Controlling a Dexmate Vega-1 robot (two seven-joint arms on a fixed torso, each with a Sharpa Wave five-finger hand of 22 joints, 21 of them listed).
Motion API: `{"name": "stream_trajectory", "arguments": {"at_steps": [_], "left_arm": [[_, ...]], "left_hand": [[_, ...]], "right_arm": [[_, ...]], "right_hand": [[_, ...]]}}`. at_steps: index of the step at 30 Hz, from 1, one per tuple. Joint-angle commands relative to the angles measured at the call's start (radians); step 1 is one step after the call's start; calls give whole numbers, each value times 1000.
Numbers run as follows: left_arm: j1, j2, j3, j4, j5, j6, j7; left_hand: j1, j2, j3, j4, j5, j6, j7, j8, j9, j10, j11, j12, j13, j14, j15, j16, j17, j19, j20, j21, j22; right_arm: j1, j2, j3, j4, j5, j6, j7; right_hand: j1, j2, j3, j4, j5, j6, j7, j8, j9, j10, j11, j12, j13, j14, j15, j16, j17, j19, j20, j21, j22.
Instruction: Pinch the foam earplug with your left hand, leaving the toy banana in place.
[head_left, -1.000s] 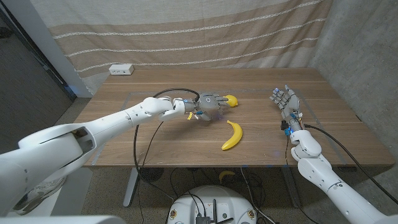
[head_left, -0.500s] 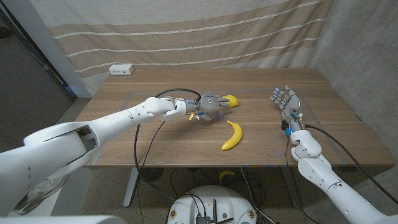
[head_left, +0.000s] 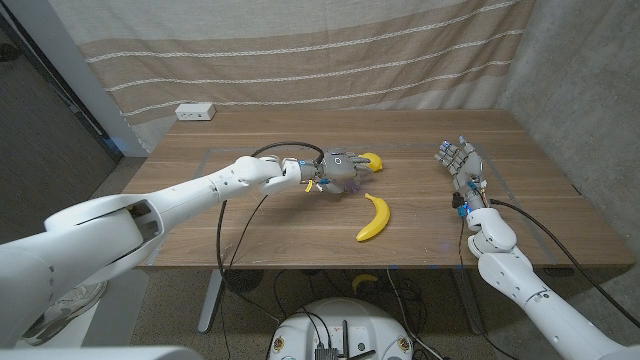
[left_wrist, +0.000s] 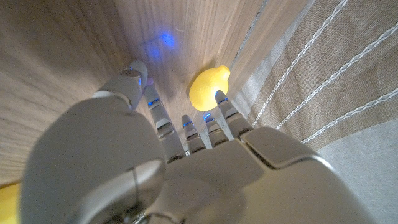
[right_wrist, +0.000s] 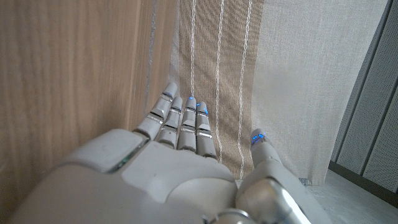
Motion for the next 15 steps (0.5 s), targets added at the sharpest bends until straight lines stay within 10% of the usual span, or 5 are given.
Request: {"name": "stream_trajectory", "arguments": {"at_steps": [1,15], "left_arm": [[-14,-23,22,28,-18,-11,-74],[-10,-48,32,93,-62,-7,-44]], "left_hand": [[17,32,5,-4,5,69,30,15,1,39,-6,12,3,7,2,2,1,7,8,-12,6],[72,31,-21,-16,6,253,101,53,6,149,-47,26,2,50,-36,5,-2,35,-13,-32,4]], "right_arm": [[1,2,0,1,-11,9,-14],[2,-1,0,1,-14,4,-17]], "right_hand": [[4,6,-3,1,4,7,1,-2,4,7,-1,-4,6,5,2,-1,5,12,1,-3,1],[0,6,-6,3,3,8,-1,-2,4,10,-2,-7,6,7,3,-3,7,15,0,-8,1]]}}
